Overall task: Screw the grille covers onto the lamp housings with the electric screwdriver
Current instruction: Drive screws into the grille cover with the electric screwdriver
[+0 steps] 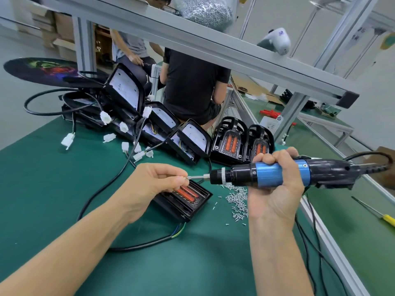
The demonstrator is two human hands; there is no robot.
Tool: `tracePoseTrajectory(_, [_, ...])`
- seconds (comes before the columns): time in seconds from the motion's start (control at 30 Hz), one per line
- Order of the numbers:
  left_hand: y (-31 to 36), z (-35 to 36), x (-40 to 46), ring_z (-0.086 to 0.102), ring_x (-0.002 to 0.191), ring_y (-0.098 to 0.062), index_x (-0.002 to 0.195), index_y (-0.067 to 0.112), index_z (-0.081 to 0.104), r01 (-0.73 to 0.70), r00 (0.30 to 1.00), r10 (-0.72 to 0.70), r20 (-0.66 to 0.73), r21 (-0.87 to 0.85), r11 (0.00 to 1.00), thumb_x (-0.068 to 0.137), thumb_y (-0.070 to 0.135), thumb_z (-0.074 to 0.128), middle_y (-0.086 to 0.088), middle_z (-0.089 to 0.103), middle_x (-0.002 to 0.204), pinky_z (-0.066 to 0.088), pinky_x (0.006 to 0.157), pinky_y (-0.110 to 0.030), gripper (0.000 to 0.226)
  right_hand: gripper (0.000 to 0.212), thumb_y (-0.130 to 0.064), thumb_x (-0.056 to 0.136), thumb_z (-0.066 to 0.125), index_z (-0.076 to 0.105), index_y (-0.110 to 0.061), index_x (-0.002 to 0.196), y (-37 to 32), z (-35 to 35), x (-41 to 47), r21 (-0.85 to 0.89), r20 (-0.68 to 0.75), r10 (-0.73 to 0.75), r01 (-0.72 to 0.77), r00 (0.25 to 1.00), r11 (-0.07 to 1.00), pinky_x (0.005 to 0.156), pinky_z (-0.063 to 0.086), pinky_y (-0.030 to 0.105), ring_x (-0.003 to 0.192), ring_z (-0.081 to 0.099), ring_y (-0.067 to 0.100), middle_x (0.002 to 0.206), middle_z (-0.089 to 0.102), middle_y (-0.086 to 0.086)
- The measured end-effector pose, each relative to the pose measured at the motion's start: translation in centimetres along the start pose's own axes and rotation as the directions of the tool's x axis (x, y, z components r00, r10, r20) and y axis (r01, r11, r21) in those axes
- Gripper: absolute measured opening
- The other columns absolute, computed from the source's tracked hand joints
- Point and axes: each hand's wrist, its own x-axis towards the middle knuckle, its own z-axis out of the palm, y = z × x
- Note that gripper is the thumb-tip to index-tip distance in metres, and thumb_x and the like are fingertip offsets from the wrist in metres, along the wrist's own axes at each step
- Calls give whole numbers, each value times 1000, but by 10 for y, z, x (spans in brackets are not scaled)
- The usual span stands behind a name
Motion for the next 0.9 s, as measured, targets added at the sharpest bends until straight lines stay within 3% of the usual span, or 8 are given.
tracePoseTrajectory(0.17, [2,-9,-2,61,64,-8,79,19,78,-28,999,28,-16,12,1000,54,27,78,-10,74,79,49,63,-15,26,24,4,82,58,56,-20,87,10,6,-1,-23,33,-1,2,999,1000,70,54,23,53,54,8,62,53,-6])
tracePoseTrajectory(0.3, [3,-19,-2,59,61,-7,76,20,78,-30,998,33,-50,42,999,69,11,74,-9,74,76,50,61,-14,12,24,3,87,55,55,-21,90,22,8,-3,-50,69,20,-16,997,999,74,53,24,55,55,8,62,55,-6])
tracePoseTrajectory(0.43, [-2,-40,0,54,55,-6,72,17,75,-57,974,98,-203,197,979,80,5,70,-6,73,72,44,53,-12,15,26,5,89,55,56,-22,90,38,10,-2,-86,69,53,-47,996,995,77,53,26,57,54,9,63,54,-6])
tracePoseTrajectory(0.57, [-19,-62,1,48,48,-8,74,22,70,-1,935,149,-323,415,910,85,23,69,-1,61,53,39,52,-22,11,29,7,89,54,54,-22,90,55,11,-1,-164,84,57,-42,995,986,76,52,25,57,54,9,61,53,-6])
tracePoseTrajectory(0.73, [-36,-66,-3,62,56,-10,76,19,67,9,933,157,-324,457,890,86,19,67,2,69,68,47,61,-33,10,30,-1,72,64,54,-19,93,73,9,0,-236,107,67,-40,992,971,70,53,24,56,55,11,64,53,-4])
tracePoseTrajectory(0.9, [-40,-70,-8,61,59,-12,76,19,68,-19,938,177,-297,465,885,86,19,68,-3,69,72,48,68,-32,9,31,2,72,63,55,-19,93,89,4,-2,-308,139,79,-33,987,951,69,52,25,57,55,13,63,55,-4])
